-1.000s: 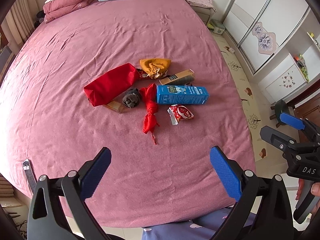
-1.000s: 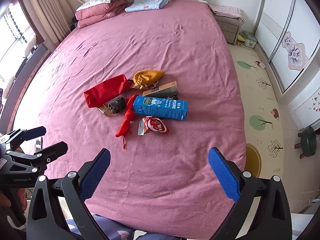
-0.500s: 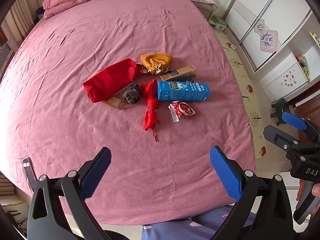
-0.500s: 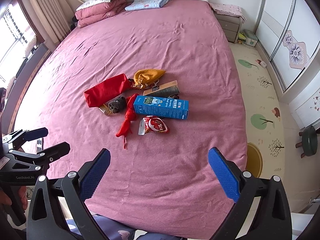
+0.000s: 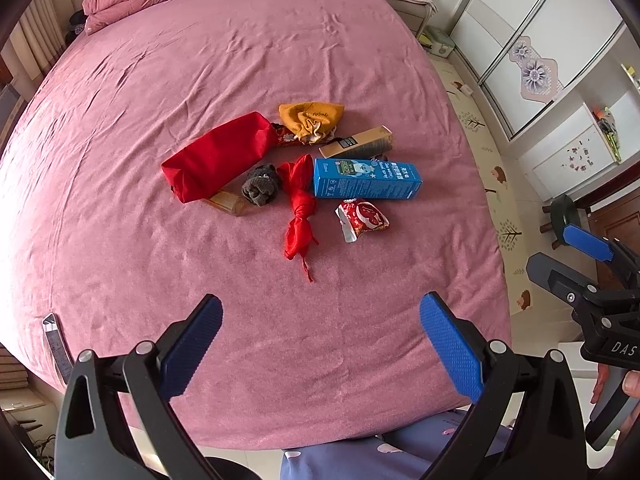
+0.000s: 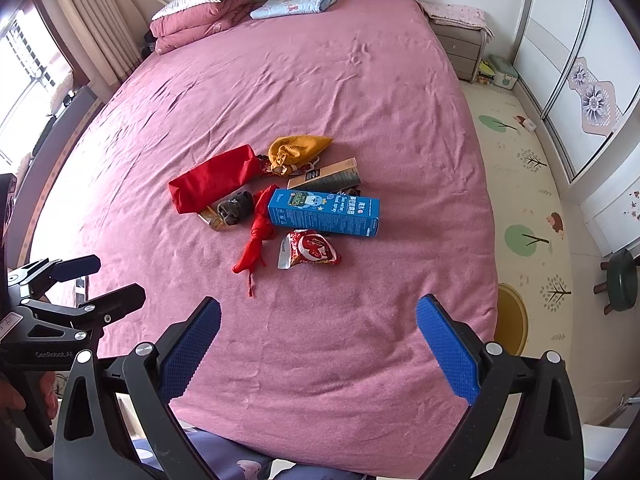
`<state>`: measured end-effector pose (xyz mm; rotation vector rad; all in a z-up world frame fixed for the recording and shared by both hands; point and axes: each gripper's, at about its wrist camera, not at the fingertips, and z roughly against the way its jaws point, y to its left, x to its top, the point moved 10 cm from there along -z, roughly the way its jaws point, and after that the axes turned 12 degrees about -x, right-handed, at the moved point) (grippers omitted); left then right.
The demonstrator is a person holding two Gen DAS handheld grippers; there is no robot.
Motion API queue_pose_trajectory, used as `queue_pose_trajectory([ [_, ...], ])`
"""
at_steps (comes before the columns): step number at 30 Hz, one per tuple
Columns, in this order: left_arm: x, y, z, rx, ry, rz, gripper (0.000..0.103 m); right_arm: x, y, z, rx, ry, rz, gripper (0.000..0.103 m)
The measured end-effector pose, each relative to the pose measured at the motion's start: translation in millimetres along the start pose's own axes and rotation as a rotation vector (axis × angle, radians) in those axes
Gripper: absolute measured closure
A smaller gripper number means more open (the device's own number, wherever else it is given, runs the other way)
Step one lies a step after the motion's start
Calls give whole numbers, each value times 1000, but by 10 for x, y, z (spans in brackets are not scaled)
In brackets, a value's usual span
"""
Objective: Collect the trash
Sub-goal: 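Move both tools toward the pile of items on the bed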
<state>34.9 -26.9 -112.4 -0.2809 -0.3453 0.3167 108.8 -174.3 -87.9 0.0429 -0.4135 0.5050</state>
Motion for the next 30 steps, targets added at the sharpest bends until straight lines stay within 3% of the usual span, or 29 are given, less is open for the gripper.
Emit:
queue_pose_trajectory([
  [30,97,94,-329,-20,61,70,4,49,40,-348,25,82,18,9],
])
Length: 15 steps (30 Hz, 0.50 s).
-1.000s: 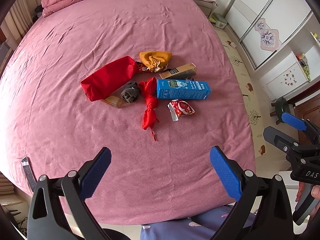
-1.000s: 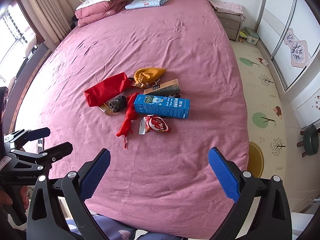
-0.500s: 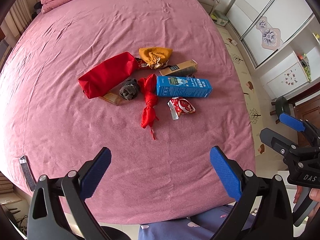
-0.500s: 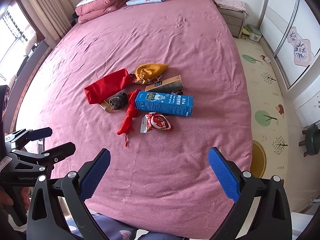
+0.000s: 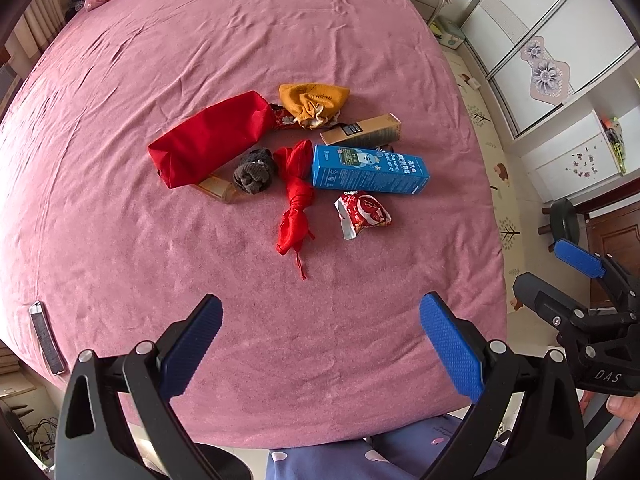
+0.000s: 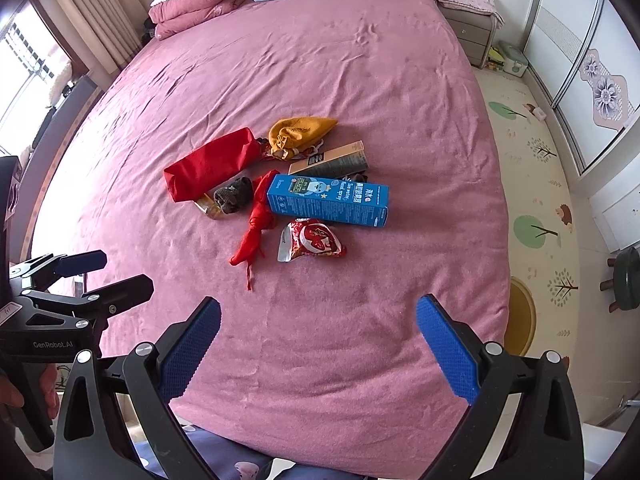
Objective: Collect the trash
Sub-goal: 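Move both tools toward the pile of items on the bed, then grasp the knotted red cloth with left tool while right tool grasps the snack wrapper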
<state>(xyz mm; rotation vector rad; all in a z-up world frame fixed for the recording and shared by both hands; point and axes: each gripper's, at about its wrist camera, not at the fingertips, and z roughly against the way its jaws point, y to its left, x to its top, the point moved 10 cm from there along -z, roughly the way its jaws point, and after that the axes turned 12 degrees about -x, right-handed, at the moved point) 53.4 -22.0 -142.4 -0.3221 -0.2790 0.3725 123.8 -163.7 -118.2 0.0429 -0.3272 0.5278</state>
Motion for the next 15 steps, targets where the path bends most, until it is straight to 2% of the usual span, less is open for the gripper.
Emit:
queue_pose_trajectory([
  [15,196,257,-633,30,62,71,4,-4,38,-560,6,47,16,11],
])
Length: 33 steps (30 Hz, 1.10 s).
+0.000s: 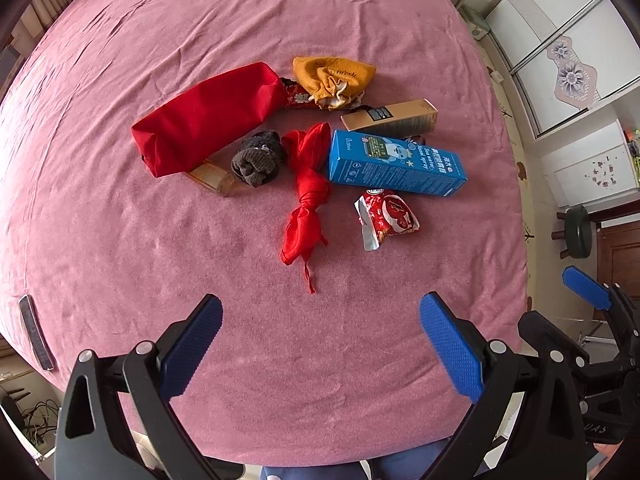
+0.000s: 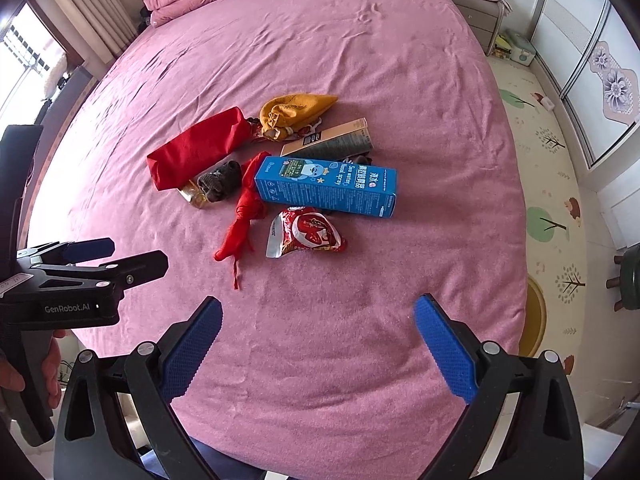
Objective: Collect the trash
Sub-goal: 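Grasp the knotted red cloth with left tool while right tool grasps the snack wrapper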
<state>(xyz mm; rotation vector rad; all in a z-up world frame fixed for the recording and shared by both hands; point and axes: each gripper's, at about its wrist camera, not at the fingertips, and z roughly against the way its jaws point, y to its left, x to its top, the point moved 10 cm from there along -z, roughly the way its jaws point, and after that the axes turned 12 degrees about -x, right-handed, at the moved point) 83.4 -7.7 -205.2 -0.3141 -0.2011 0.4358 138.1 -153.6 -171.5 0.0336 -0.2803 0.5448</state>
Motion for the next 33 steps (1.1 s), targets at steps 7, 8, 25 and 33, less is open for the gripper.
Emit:
queue_pose_trajectory([
  [7,167,121,-411,3,33,28,4,64,38,-383,16,33,-14,15],
  [8,188,140,-466,3,37,33,4,73,43,-440,17,39,-17,16],
  [25,477,492,-1454,42,126,73,8,82,137,-1230,48,125,-63,16],
  [33,581,637,-1723,53,171,121,17,140,93,-1425,55,141,-94,16],
])
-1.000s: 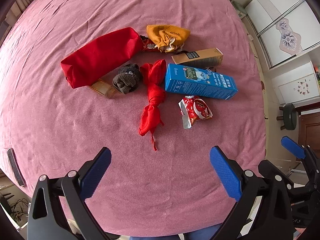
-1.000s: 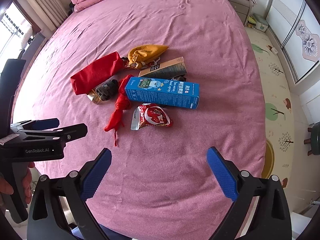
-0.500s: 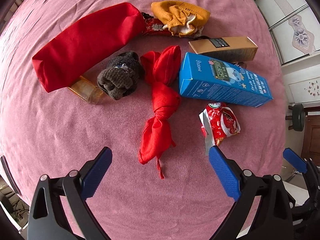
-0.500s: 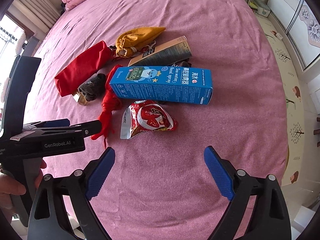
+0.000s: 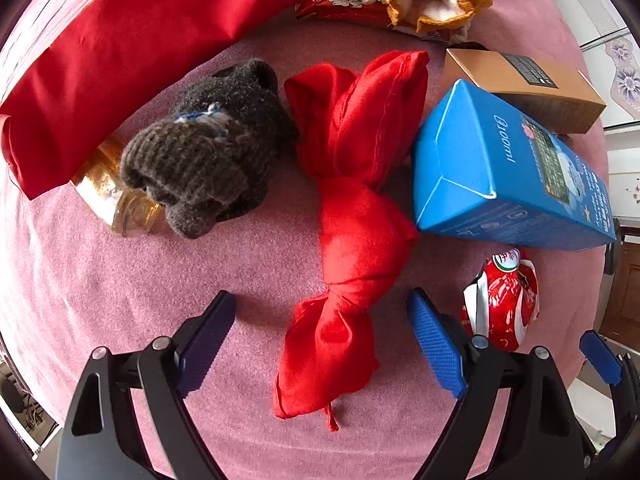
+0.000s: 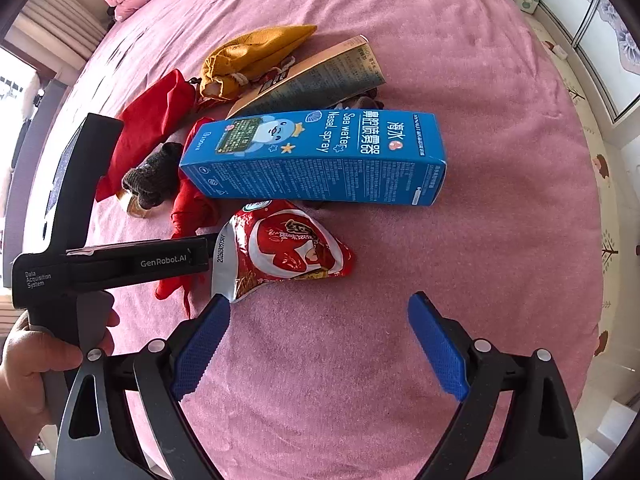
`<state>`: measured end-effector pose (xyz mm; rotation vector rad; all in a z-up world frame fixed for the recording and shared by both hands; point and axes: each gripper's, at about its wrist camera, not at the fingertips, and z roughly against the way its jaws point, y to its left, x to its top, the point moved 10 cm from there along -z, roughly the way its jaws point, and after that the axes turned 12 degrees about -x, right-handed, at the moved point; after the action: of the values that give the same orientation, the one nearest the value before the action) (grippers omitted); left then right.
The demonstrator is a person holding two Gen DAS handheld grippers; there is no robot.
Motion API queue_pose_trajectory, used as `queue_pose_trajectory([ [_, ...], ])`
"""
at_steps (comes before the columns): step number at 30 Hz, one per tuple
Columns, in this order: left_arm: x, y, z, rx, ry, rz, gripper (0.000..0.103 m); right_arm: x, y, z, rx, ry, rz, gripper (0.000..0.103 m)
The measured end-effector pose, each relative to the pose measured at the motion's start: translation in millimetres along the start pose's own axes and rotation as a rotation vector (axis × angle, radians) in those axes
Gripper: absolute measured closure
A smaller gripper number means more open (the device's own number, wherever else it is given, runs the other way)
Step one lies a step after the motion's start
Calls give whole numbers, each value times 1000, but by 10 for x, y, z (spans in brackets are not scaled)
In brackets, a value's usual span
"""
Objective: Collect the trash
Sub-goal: 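Grasp the knotted red cloth with left tool while right tool grasps the snack wrapper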
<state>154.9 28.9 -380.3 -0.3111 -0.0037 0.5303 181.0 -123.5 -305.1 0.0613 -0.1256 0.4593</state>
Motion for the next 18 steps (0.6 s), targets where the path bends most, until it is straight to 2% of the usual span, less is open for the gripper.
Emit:
queue_pose_trajectory([
  [3,86,-3,-15,18,2,3,23,22,7,-51,11,8,-5,16],
  [5,126,17,8,39,0,2,44,39,16,-71,27,12,-11,16],
  [6,143,40,39,36,-1,6,49,56,28,-82,35,14,-13,15],
  [8,161,50,87,1,-4,28,72,102,68,-110,50,19,-16,15],
  [9,169,52,106,-25,-2,38,81,124,99,-124,61,22,-15,14],
  [10,175,73,129,-47,-1,48,85,145,137,-148,68,28,-8,14],
  [16,172,158,229,-116,-14,61,90,229,256,-373,34,65,28,14],
  [18,80,289,230,-133,-23,73,90,223,257,-430,29,83,16,22],
])
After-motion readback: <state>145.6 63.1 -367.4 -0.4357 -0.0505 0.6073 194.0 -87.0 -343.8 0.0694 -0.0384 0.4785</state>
